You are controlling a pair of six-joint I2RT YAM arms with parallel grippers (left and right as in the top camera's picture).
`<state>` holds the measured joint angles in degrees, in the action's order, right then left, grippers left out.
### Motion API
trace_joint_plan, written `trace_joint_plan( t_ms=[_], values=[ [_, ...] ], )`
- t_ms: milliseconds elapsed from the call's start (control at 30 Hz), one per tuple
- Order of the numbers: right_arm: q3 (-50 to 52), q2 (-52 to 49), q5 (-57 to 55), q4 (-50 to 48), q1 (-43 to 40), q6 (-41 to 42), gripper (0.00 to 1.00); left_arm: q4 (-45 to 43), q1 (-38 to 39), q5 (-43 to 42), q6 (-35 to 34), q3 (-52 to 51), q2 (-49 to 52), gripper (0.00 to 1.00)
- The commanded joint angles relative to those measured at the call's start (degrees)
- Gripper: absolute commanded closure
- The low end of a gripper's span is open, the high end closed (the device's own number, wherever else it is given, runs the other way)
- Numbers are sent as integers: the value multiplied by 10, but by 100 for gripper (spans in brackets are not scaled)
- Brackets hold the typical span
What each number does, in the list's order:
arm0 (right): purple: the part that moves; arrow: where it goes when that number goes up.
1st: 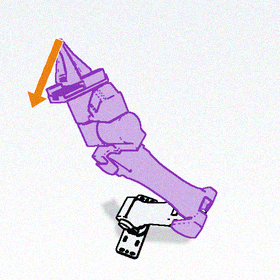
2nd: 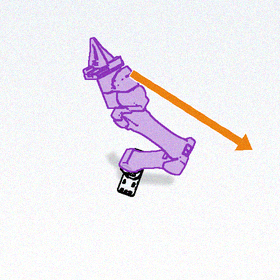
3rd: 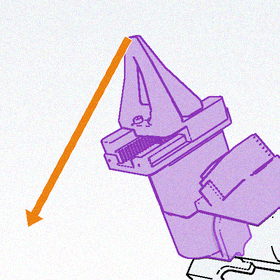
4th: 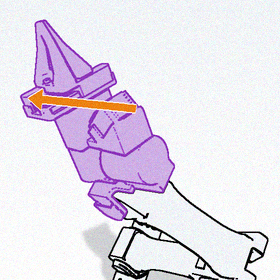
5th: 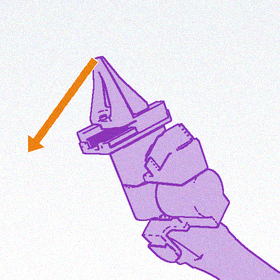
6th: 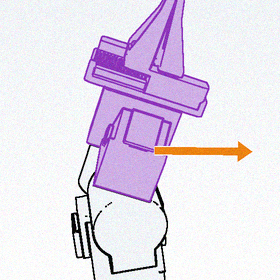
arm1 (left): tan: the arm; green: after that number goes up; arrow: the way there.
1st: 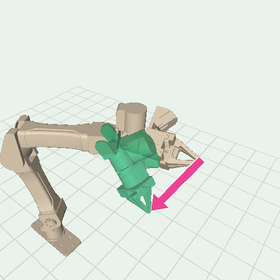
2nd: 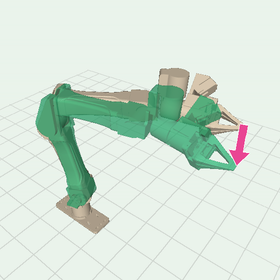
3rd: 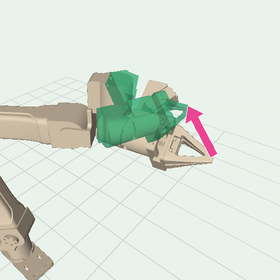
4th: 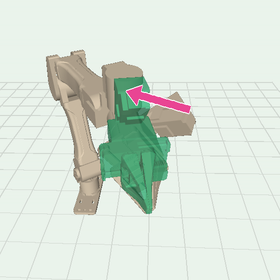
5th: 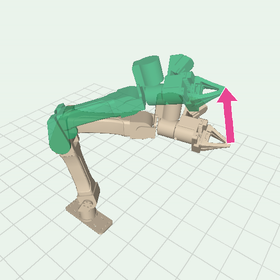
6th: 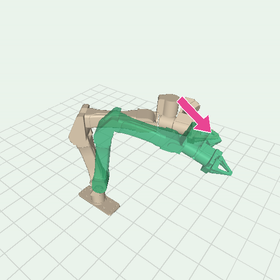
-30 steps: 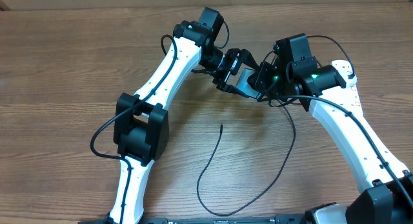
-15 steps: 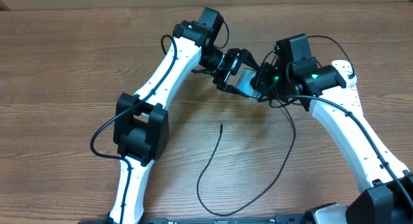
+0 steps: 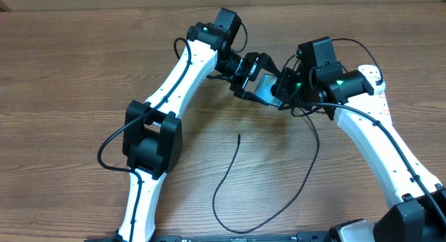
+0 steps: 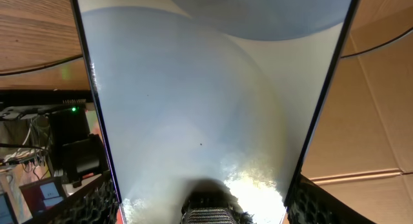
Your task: Plug charger to phone and switch on socket
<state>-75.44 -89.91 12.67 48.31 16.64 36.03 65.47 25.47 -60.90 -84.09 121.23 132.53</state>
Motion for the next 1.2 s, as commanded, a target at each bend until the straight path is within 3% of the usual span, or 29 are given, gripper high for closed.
trace_joint_plan(
  t_ms=[0,33,133,200,400,467,800,967,1167],
  values=[
    [-10,-1,2,0,4,0,96,-2,0,-17,-8,17,0,85],
    [-10,-1,2,0,4,0,96,-2,0,-17,-8,17,1,73],
    [-10,-1,2,0,4,0,96,-2,-1,-10,-6,17,1,25],
    [-10,-1,2,0,3,0,96,-2,-1,-1,0,17,1,13],
    [-10,-1,2,0,-7,0,96,5,-15,-2,15,17,0,8],
    [-10,-1,2,0,-14,0,96,5,-22,-2,41,17,0,0],
    [-10,-1,49,-9,-68,29,96,6,-62,-6,194,17,0,0],
    [-10,-1,114,-19,-93,134,96,7,-81,-6,254,17,0,0],
    [-10,-1,172,-60,-94,303,96,7,-103,-6,280,17,0,0]
  ],
)
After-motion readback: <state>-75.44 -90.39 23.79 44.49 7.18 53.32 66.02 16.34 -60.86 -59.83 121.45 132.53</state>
